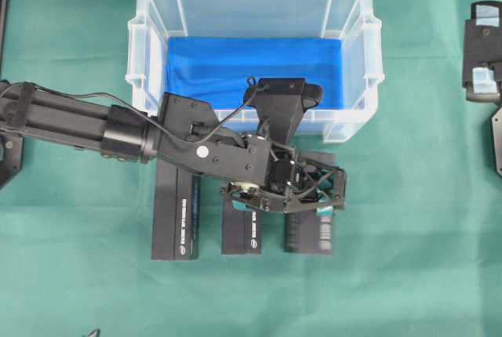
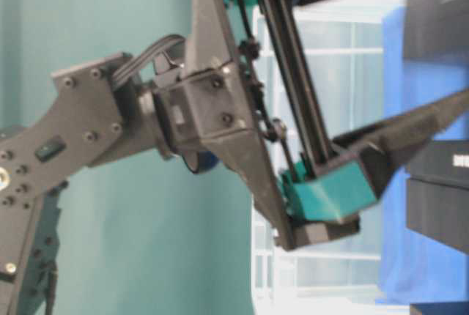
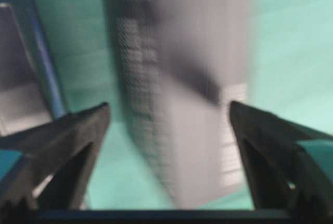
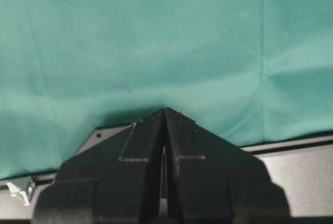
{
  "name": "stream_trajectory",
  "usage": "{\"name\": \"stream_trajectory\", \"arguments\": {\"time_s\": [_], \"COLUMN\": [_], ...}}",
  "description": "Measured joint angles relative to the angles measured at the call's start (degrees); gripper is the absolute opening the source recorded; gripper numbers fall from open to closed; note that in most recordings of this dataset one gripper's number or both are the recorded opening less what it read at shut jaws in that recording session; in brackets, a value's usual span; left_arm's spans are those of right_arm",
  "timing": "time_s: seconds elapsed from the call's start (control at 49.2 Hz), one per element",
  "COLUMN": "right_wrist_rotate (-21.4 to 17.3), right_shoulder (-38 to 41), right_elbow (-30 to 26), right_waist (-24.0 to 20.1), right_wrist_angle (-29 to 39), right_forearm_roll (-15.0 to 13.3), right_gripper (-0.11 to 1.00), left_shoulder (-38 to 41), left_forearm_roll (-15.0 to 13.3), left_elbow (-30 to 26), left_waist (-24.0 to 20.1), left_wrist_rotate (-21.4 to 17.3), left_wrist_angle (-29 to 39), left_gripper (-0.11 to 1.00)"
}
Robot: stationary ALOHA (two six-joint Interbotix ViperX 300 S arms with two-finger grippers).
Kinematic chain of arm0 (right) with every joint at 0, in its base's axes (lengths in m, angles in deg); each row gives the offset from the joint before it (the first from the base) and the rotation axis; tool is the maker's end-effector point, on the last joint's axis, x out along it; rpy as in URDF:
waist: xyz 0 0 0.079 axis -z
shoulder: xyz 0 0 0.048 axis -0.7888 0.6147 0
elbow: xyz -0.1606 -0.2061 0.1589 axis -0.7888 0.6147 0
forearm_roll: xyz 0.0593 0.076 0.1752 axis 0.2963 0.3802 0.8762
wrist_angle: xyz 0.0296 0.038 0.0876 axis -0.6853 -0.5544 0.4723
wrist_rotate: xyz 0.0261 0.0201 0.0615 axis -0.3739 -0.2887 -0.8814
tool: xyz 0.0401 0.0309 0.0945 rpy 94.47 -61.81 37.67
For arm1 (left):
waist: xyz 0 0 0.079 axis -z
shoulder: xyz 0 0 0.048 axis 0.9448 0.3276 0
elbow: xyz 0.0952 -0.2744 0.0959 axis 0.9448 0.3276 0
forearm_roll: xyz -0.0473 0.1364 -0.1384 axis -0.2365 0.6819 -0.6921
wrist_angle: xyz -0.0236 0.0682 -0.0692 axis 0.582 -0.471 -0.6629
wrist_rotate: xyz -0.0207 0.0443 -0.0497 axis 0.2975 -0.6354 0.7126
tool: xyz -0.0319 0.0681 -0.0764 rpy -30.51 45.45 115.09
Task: Take the box out of the case with the left arm.
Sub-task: 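Lower the box upright onto the table and open the left gripper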
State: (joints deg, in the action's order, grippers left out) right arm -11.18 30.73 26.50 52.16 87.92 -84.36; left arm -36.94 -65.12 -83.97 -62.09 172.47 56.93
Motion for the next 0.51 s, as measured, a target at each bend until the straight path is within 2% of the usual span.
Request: {"name": "stream_trajectory", "arguments": {"time_s": [0.508], "right_wrist_rotate": [0.0], "right_shoulder": [0.0], "right_elbow": [0.1], "right_waist": [0.0], "right_wrist_angle": [0.0], "right_forearm_roll": [0.0], "right_gripper": [0.00], "left_shoulder": [-0.5], "left_forearm_roll": [0.0], "left_elbow": [0.1], "left_waist": [0.1], "left_wrist_rotate": [0.0], "left_wrist_angle": [0.2], "left_gripper": [0.91]}}
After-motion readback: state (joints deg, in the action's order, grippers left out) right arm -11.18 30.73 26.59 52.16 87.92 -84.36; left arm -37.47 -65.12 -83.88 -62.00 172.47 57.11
